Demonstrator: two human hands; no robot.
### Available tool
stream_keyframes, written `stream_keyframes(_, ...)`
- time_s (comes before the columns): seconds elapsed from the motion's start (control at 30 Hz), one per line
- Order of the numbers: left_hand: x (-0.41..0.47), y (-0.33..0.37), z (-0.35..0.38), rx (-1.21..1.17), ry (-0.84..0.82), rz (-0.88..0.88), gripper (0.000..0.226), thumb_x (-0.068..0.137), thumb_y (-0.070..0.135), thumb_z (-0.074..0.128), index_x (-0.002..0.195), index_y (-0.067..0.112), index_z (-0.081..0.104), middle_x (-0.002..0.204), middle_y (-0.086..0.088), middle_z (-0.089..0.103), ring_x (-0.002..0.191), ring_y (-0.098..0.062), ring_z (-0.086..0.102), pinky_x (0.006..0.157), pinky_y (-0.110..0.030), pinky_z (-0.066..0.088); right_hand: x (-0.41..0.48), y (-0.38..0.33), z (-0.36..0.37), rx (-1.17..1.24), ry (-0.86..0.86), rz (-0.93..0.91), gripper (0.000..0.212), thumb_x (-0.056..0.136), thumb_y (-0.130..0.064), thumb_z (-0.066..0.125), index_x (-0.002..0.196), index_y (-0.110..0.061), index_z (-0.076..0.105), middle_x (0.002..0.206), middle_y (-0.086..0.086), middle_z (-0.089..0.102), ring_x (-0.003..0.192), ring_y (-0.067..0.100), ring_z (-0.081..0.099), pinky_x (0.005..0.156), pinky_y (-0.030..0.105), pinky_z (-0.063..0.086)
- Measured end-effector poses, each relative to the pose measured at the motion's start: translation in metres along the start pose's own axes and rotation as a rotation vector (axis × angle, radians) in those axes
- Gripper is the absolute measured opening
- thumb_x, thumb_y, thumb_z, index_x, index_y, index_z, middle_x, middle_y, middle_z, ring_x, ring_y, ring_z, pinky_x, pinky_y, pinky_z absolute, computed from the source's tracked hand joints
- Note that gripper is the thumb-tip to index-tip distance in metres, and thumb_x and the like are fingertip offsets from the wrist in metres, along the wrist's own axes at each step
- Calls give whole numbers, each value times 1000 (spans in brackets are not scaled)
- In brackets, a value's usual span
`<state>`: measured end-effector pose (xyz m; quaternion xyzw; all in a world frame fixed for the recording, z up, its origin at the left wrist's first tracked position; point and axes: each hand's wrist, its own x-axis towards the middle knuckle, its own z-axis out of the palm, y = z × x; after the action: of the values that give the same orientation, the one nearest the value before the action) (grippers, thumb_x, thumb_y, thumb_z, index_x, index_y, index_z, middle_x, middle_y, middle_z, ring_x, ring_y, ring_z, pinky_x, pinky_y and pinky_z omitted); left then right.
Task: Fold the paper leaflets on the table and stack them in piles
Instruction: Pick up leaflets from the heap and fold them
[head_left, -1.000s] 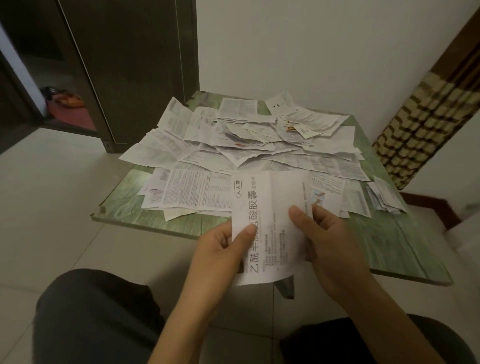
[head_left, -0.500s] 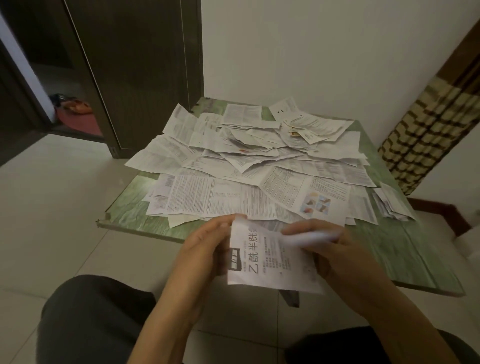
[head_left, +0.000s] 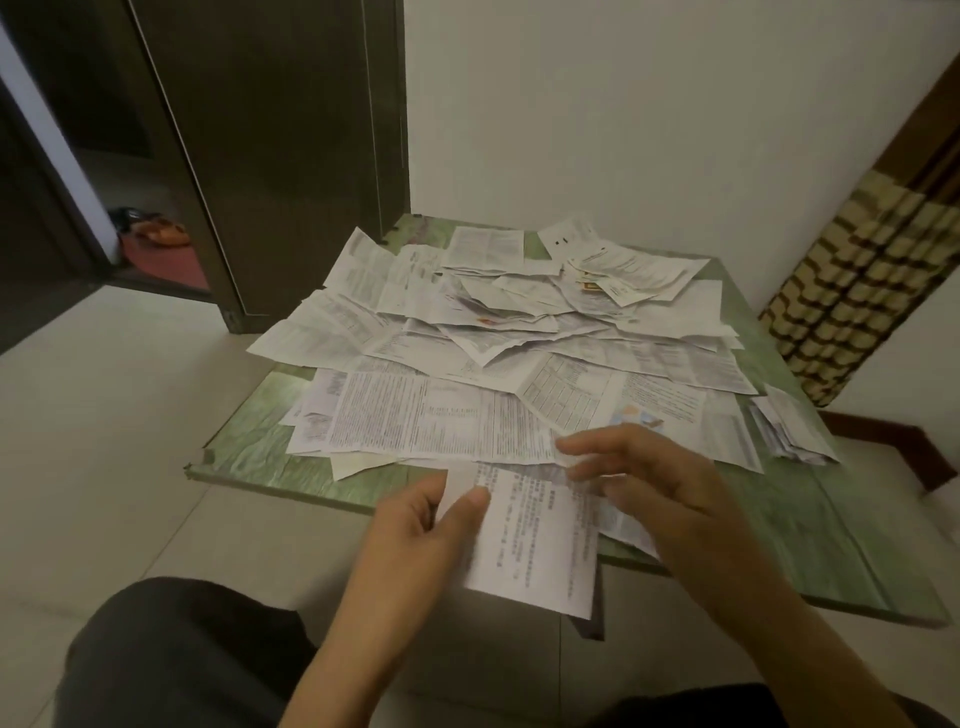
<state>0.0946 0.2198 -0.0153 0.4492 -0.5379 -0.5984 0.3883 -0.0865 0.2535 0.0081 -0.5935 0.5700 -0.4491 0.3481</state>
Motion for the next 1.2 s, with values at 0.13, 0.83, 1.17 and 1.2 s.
stream_keyframes(0.13,0,-2,8,9,-77,25,17,89,20,56,83,17,72,78,-6,73,67,-15,67,58,-20,49,4,0,10,-257,-110,5,10,90,-17,57,91,-27,60,83,-10,63,76,-6,63,60,10,47)
stream_keyframes(0.83,-5,-13,53,-250,298,109,42,83,2,63,110,31,48,59,2,63,60,-12,61,55,-22,53,-18,13,8,221,249,88,26,88,-5,57,107,-22,53,94,-16,65,74,16,69,47,20,50)
stream_keyframes(1.17,-6,-15,41,-98,148,258,49,83,5,66,110,42,50,70,4,63,67,-14,62,59,-26,53,-16,8,3,190,95,44,36,82,1,62,108,-22,62,99,2,66,81,10,69,62,18,54)
stream_keyframes(1.2,-7,-17,40,-36,124,272,48,82,5,68,106,44,55,76,9,64,70,-12,63,60,-23,52,-17,8,3,192,97,41,35,81,1,62,107,-23,62,96,1,67,81,10,69,62,17,54)
